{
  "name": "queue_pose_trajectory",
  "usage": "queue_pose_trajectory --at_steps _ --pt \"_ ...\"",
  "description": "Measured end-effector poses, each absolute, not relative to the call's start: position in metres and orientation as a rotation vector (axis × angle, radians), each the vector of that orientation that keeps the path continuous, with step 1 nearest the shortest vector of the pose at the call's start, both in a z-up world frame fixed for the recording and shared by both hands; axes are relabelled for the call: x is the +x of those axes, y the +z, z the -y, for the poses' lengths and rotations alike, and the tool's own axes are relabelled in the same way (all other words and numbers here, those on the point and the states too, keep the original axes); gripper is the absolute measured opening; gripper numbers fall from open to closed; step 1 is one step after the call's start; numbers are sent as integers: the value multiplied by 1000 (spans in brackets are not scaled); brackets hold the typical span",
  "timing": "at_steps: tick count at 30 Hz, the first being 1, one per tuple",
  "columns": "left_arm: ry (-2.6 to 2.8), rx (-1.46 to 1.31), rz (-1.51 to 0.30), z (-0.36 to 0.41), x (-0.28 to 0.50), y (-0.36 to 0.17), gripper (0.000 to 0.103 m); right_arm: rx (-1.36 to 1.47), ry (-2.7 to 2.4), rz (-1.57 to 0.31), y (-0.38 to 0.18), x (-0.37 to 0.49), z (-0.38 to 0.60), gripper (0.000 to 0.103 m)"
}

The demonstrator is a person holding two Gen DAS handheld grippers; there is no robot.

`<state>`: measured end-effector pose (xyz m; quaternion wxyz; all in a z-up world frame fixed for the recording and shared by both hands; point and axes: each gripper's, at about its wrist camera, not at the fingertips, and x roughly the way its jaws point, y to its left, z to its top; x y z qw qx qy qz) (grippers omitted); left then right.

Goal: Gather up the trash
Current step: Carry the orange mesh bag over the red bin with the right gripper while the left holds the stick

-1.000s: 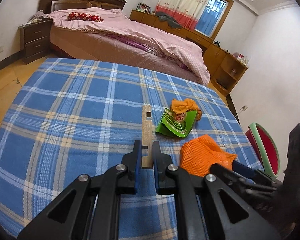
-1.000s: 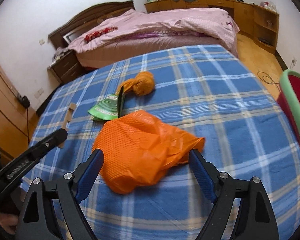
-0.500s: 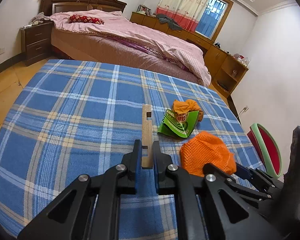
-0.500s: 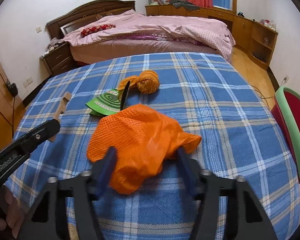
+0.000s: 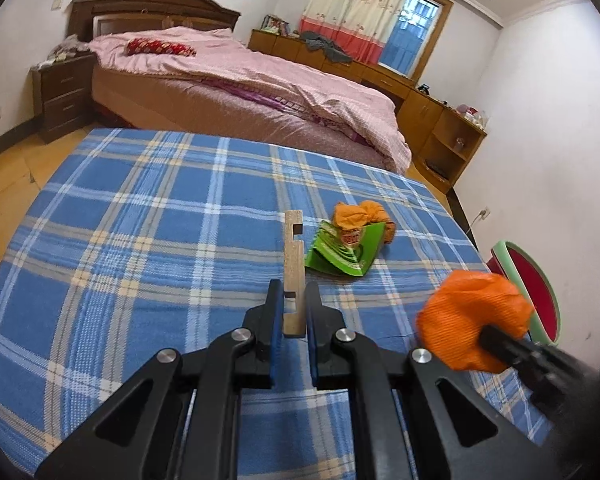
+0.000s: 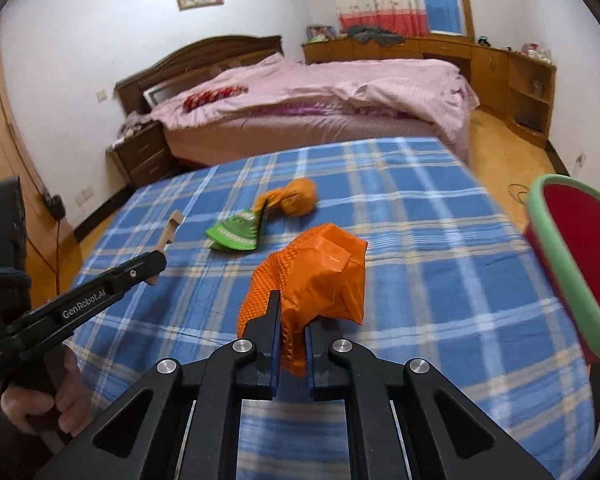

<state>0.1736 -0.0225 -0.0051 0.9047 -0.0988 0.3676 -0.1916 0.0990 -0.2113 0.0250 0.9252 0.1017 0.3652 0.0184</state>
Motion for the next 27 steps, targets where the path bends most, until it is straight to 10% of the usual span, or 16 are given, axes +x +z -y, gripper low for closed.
queue_pose_trajectory --at_steps 27 --pt "-603 -143 -738 94 137 55 9 360 -328 -549 81 0 388 9"
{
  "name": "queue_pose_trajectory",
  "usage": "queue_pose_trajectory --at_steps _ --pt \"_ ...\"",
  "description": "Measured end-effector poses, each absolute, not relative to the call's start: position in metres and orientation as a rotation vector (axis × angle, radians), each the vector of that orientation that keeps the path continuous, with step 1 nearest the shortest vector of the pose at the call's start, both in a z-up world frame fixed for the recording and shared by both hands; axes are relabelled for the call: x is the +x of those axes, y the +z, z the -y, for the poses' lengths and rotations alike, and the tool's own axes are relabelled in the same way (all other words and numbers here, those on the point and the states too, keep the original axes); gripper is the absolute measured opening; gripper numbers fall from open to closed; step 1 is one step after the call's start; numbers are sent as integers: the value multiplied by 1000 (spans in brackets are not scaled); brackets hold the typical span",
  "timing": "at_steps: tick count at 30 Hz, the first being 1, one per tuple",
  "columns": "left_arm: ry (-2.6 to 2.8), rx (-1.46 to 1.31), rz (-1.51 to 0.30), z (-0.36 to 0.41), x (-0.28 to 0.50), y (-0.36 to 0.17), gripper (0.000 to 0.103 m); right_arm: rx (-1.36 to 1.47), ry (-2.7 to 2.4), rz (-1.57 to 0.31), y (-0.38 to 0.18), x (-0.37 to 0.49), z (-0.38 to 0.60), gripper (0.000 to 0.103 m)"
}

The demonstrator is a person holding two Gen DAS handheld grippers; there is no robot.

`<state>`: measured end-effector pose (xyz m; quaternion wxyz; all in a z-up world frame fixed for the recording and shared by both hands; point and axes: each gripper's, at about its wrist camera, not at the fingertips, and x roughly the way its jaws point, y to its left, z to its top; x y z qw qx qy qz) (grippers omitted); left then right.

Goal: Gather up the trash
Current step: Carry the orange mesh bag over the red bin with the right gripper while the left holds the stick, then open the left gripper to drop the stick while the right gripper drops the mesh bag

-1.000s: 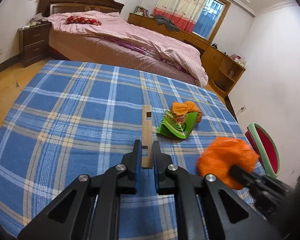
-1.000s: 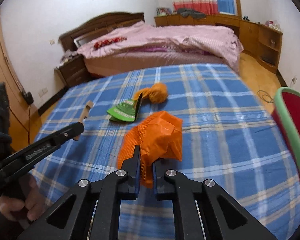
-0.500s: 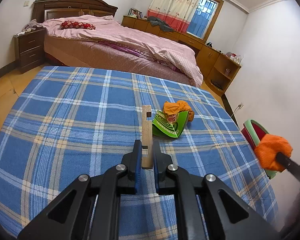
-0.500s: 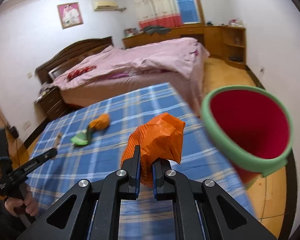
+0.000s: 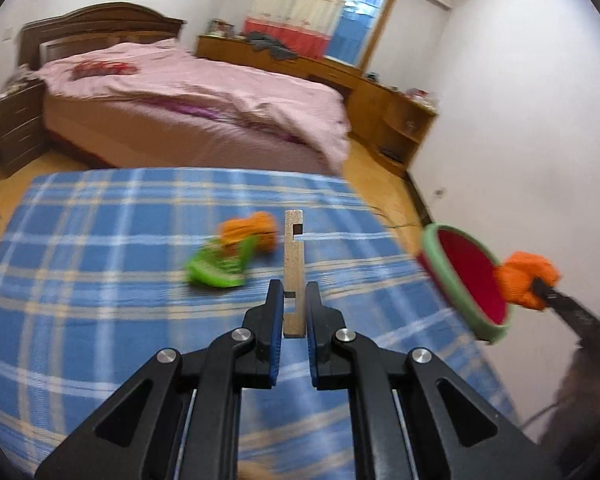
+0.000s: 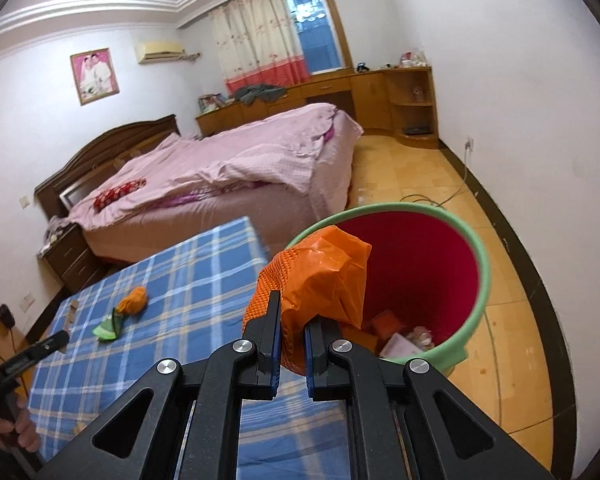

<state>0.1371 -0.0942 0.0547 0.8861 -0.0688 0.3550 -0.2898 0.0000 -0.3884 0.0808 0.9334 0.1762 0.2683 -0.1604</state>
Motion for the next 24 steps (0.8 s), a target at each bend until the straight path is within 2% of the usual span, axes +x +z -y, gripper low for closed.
queue_pose_trajectory --at_steps 5,12,18,24 --pt "-724 -88 -719 152 121 80 9 377 -347 -549 76 -6 412 9" --pt "-860 -8 -743 236 110 86 9 408 -361 -566 66 -7 449 9" --pt "-917 59 -783 309 109 75 9 418 -362 -585 56 -6 473 9" --pt "-936 106 -819 348 117 56 9 428 -356 -606 47 0 489 12"
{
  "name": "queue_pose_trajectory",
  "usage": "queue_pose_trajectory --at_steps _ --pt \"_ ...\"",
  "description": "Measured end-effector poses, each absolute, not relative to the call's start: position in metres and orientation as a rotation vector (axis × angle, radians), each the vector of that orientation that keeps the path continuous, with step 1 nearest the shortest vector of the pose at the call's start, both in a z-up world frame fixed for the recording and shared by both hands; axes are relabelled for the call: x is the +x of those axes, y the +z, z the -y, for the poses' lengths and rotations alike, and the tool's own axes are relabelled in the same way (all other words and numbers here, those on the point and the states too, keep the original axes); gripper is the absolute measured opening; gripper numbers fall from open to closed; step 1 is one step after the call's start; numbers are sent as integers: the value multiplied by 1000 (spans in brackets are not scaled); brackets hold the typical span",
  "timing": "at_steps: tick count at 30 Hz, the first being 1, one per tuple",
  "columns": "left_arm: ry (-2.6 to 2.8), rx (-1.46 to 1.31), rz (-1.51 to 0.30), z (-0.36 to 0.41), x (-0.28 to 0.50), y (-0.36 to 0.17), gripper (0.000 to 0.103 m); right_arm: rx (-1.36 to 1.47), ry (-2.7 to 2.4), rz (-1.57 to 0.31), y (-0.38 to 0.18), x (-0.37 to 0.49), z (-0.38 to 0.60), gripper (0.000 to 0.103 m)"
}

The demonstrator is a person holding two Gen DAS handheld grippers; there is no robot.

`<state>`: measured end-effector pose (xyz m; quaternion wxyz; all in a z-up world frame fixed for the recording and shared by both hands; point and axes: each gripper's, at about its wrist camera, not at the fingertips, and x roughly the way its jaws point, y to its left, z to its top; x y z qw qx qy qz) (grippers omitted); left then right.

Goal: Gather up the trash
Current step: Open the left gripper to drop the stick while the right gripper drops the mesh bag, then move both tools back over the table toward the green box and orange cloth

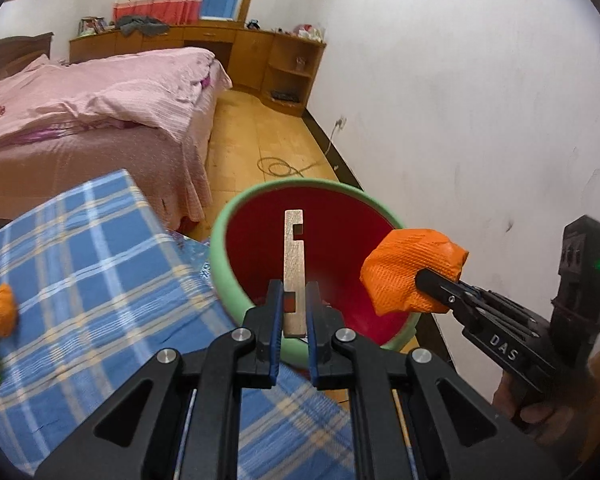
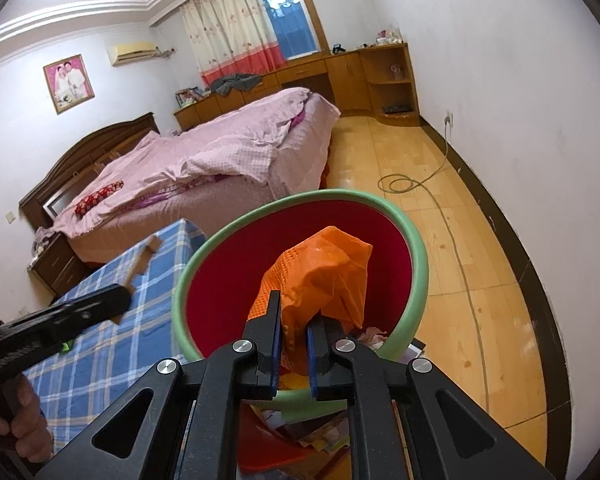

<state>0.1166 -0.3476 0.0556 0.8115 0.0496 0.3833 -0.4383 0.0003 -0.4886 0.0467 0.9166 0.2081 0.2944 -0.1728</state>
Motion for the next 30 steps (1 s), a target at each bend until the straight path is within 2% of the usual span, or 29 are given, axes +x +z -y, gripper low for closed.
queue_pose_trajectory --at_steps 5,6,7,9,11,15,27,30 --pt "-960 124 -823 367 117 48 9 436 -349 -607 42 1 496 13" --pt "-963 129 -825 369 116 47 13 436 -348 -604 41 1 498 17" --pt "-961 139 -827 371 117 47 21 439 -344 -599 41 1 498 24" --pt "-947 156 -821 373 116 47 28 445 -344 -597 40 1 497 28" --pt "-941 156 -817 371 113 49 29 448 -350 -603 39 1 496 29" --pt "-931 131 -828 360 116 50 29 455 -352 -593 42 0 496 41" --pt "-824 77 -851 301 124 52 31 478 -309 -589 54 -6 469 46" --pt "-785 58 -851 281 126 55 36 482 -289 -593 57 -3 460 46"
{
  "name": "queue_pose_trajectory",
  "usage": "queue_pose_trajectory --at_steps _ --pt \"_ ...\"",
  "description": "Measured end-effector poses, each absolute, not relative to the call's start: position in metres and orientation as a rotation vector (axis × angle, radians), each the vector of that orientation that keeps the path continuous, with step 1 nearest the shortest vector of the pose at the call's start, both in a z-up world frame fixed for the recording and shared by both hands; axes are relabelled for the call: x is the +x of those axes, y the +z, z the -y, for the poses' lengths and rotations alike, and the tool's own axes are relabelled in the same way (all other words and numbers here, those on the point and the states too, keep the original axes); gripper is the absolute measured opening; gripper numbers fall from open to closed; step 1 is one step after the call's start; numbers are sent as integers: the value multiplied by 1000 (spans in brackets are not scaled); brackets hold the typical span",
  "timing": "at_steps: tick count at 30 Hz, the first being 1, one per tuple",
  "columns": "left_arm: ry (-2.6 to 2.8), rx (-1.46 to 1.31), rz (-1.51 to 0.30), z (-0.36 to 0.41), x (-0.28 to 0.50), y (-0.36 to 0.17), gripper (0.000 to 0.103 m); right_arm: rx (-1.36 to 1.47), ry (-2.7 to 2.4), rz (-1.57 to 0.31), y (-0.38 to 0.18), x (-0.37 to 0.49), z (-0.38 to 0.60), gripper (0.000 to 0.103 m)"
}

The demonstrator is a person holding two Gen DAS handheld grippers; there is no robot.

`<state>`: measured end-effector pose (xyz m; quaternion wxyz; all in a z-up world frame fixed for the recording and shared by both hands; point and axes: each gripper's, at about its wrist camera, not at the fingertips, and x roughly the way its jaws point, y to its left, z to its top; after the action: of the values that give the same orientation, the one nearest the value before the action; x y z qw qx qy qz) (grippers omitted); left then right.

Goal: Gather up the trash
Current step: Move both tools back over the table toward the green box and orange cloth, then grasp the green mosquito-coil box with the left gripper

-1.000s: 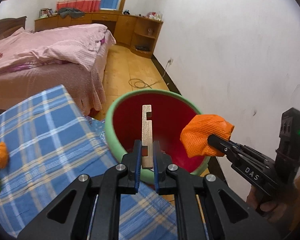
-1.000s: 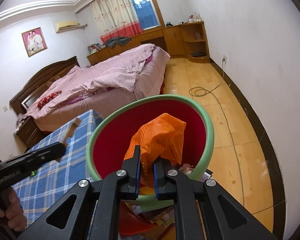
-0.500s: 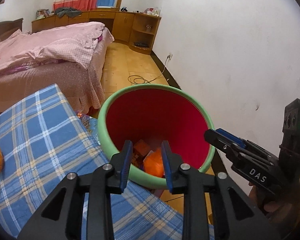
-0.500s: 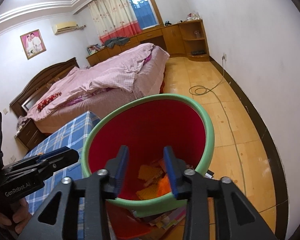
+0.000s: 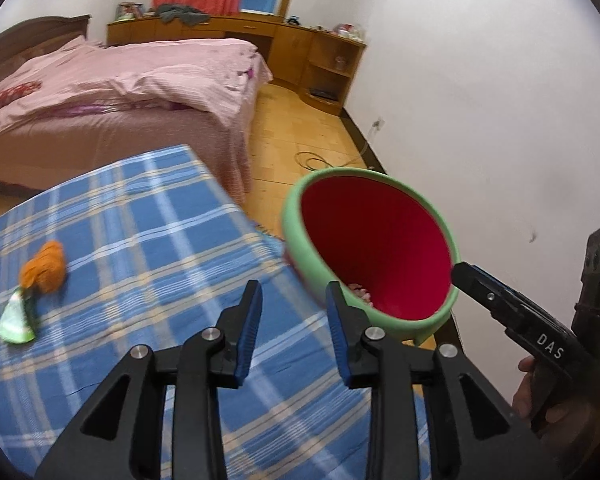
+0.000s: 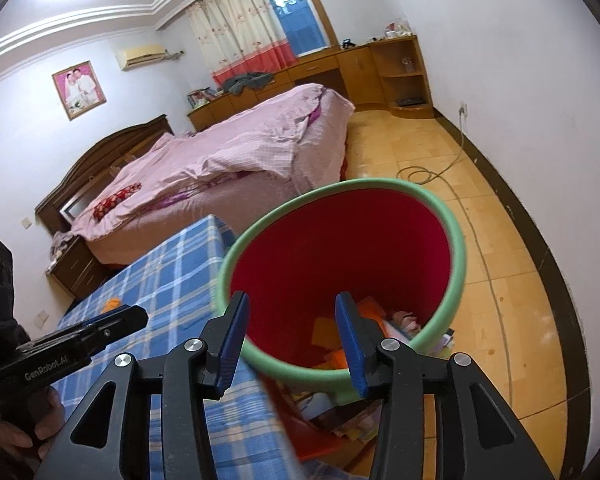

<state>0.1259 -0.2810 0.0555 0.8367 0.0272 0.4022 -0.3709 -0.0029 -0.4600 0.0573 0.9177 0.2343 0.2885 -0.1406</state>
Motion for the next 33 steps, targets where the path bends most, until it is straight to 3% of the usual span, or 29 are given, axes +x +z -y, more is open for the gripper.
queue_pose_trajectory --at_steps 4,10,19,23,33 --pt "-733 40 -846 256 132 58 43 486 -261 -595 60 -1 446 58" --pt "-634 25 -844 220 144 58 59 489 -221 -605 62 6 423 60" --pt "-483 -8 -892 162 171 43 62 493 -190 -640 53 20 396 61" --pt "-426 18 -901 143 185 36 84 499 -185 -664 45 27 388 61" --pt "-329 68 -941 129 225 6 85 504 -171 -702 32 35 381 61"
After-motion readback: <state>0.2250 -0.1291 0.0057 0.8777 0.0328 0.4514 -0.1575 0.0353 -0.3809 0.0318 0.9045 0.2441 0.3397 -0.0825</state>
